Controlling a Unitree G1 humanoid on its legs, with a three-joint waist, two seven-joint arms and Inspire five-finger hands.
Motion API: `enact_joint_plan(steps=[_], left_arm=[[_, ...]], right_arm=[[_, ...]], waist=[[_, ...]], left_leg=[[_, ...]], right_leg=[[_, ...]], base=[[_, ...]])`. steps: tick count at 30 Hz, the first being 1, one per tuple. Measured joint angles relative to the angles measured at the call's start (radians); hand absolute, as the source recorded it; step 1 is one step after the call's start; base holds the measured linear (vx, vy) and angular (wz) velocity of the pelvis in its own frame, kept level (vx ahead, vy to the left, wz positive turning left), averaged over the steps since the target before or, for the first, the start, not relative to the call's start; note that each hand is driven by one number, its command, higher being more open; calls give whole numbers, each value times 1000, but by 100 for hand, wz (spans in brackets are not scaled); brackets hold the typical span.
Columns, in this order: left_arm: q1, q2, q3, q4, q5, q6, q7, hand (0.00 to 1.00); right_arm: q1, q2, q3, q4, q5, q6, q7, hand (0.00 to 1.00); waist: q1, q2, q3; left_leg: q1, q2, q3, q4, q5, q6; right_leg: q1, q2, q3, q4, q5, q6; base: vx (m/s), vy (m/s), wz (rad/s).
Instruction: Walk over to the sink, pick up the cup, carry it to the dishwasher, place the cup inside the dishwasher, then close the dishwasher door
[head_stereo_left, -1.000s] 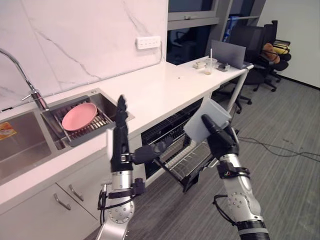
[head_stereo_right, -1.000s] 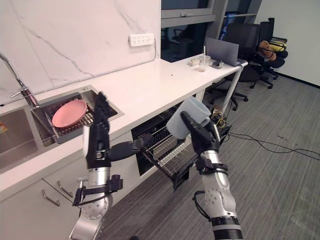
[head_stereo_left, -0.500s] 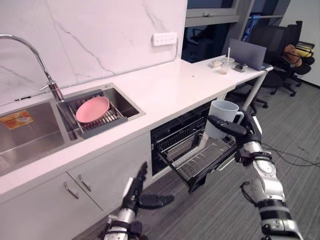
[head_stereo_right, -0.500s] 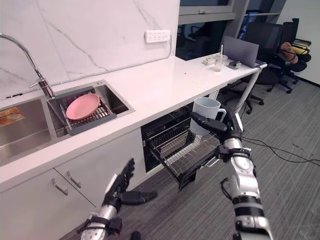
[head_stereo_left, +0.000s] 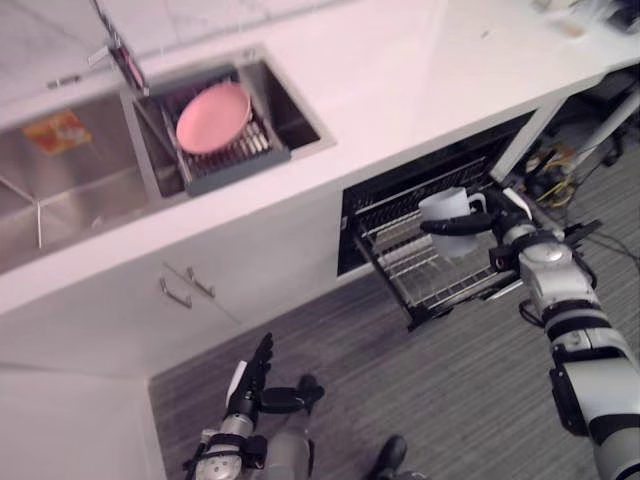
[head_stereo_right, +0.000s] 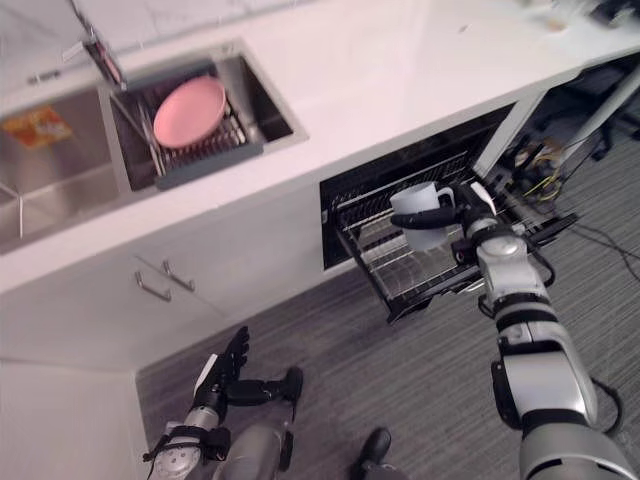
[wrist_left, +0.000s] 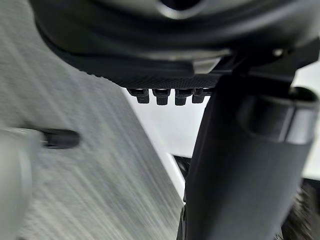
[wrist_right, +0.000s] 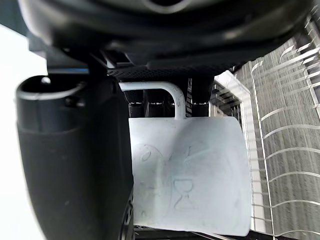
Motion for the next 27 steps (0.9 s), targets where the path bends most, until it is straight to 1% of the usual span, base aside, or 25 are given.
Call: enact_joint_plan(steps=[1, 2, 3, 5, 9, 11, 12, 14, 15, 19, 20, 24, 27], left_arm=[[-7, 7, -1, 1, 0, 0, 5, 100], [-9, 11, 0, 1, -1, 0, 14, 100], [-11, 14, 0, 3, -2, 0, 17, 100], [-32, 13, -2, 30, -21, 0, 27, 100], [-56, 13, -3, 43, -44, 5, 34, 100], [-80, 10, -16, 59, -58, 8, 32, 100], [-97, 8, -24, 68, -65, 11, 33, 100], [-101, 8, -26, 68, -82, 15, 33, 100], [-103, 8, -32, 69, -98, 24, 32, 100], [-102, 8, -34, 70, -103, 35, 32, 100], [-102, 8, -39, 70, -109, 35, 31, 100], [-102, 8, -70, 68, -118, 35, 30, 100], [-102, -5, -73, 67, -118, 36, 25, 100]], right_arm=[[-42, -10, 7, 30, -6, 0, -3, 0], [-81, -14, 18, 59, -10, 0, -9, 0], [-99, -15, 26, 74, -11, 0, -11, 0], [-129, -20, 31, 120, -37, 0, -11, 0], [-148, -28, 62, 183, -92, 0, -13, 0], [-174, -41, 66, 226, -118, 3, -13, 0], [-205, -60, 66, 253, -128, 10, -13, 0], [-223, -71, 66, 260, -130, 15, -13, 0], [-241, -87, 66, 267, -141, 24, -13, 0], [-250, -101, 66, 284, -166, 35, -9, 0], [-250, -103, 66, 289, -165, 37, -4, 100], [-250, -102, 66, 301, -156, 38, 8, 100], [-253, -102, 66, 301, -150, 38, 8, 100]], waist=[[13, 6, 25], [19, 13, 41], [21, 18, 46], [41, 35, 55], [51, 52, 63], [58, 71, 72], [64, 91, 82], [67, 102, 87], [69, 116, 93], [81, 129, 99], [82, 134, 101], [90, 141, 102], [93, 141, 102]], left_leg=[[-11, -3, 0, 3, 7, 7], [-25, -6, -3, 3, 12, 7], [-33, -9, -5, 3, 13, 8], [-52, -16, -7, 3, 14, 8], [-82, -22, -18, 3, 17, 12], [-93, -24, -21, 3, 19, 14], [-108, -24, -25, 3, 17, 12], [-122, -23, -30, 3, 20, 12], [-135, -24, -38, 3, 23, 13], [-150, -25, -46, 3, 26, 12], [-153, -26, -49, 3, 26, 12], [-161, -29, -54, 3, 31, 13], [-162, -32, -59, 3, 31, 13]], right_leg=[[-13, -3, 0, 3, 0, 0], [-25, -6, -2, 5, 0, 0], [-32, -8, -3, 7, 0, 0], [-54, -14, -3, 16, -3, 4], [-93, -25, -4, 58, -23, 6], [-112, -31, -4, 79, -31, 6], [-135, -35, -4, 99, -37, 7], [-152, -37, -4, 110, -40, 7], [-167, -41, -9, 125, -47, 7], [-192, -49, -12, 157, -66, 6], [-197, -52, -16, 169, -75, 7], [-217, -64, -19, 208, -101, 7], [-226, -74, -22, 234, -121, 6]], base=[[25, 29, 4], [31, 30, 5], [30, 28, 7], [34, 27, 4], [16, 12, 6], [-12, 12, 3], [0, 0, 0], [-27, 9, 3], [-15, -2, 7], [13, -16, 6], [26, -30, 7], [46, -47, 5], [49, -52, 7]])
